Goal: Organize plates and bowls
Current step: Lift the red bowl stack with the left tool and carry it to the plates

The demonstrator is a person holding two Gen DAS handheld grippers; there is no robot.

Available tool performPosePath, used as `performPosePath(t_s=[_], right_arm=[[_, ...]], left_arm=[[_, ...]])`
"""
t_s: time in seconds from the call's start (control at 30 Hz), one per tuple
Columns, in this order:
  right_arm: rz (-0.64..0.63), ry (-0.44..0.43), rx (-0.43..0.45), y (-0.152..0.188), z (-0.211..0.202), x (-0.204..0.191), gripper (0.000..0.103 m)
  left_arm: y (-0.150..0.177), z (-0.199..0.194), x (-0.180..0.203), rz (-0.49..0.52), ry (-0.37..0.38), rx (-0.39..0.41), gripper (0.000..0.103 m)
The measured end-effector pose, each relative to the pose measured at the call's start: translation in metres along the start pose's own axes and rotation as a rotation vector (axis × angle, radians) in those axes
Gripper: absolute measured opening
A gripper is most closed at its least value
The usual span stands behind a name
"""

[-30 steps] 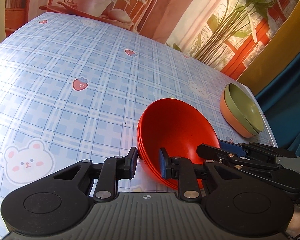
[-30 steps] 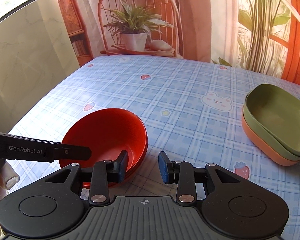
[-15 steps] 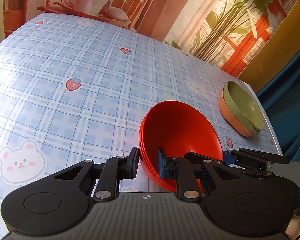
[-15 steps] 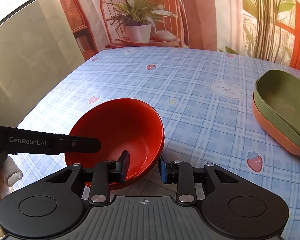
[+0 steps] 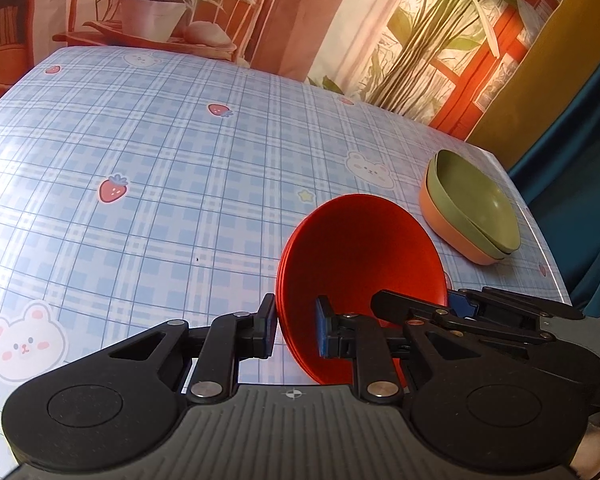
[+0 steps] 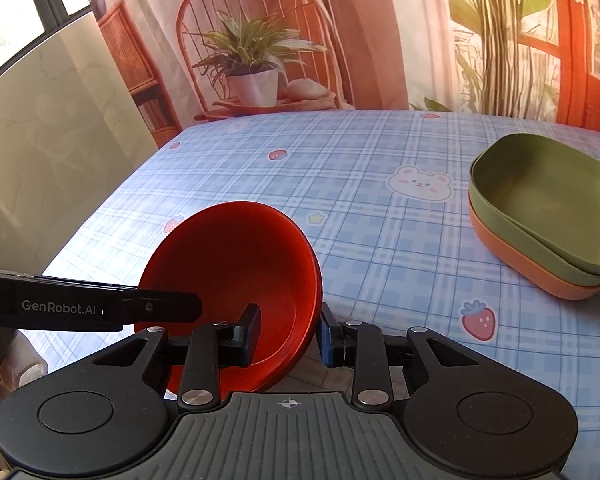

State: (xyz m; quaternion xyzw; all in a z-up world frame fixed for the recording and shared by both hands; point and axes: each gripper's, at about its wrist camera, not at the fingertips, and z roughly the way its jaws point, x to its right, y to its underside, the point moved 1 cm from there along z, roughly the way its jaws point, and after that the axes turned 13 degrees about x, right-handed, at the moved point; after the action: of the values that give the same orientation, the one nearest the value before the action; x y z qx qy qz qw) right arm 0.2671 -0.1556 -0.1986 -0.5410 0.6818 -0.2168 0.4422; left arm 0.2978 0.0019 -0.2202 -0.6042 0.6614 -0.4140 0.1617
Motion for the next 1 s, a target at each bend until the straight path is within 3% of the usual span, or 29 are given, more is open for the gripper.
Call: performPosePath(t_s=[0.37,0.6,0.67,0.8,1.0], right_arm=[[0.070,0.045,0.120,-0.021,-0.027,0.045,0.027],[0.124,0.116,0.203,-0.039,-0.043,0.093,0.027],[0.121,0.140,0.200,-0.041,-0.043,0.106,0.027],[0.148,0.141,0.191,-0.038,-0.042,0.122,0.016],[0.179,0.130,0.216,-0.040,-0.044,0.126,0.016]], left_arm=[[-0.029,0.016,0.046,0.089,0.050,0.015,0.021],[-0.051,0.041,0.088,0.147,0.129,0.019,0.021],[-0.051,0.055,0.096,0.138,0.132,-0.006,0.021],[-0.047,0.069,0.105,0.147,0.114,-0.023,0.021],[-0.057,0.065,0.104,0.138,0.135,0.002,0.021]])
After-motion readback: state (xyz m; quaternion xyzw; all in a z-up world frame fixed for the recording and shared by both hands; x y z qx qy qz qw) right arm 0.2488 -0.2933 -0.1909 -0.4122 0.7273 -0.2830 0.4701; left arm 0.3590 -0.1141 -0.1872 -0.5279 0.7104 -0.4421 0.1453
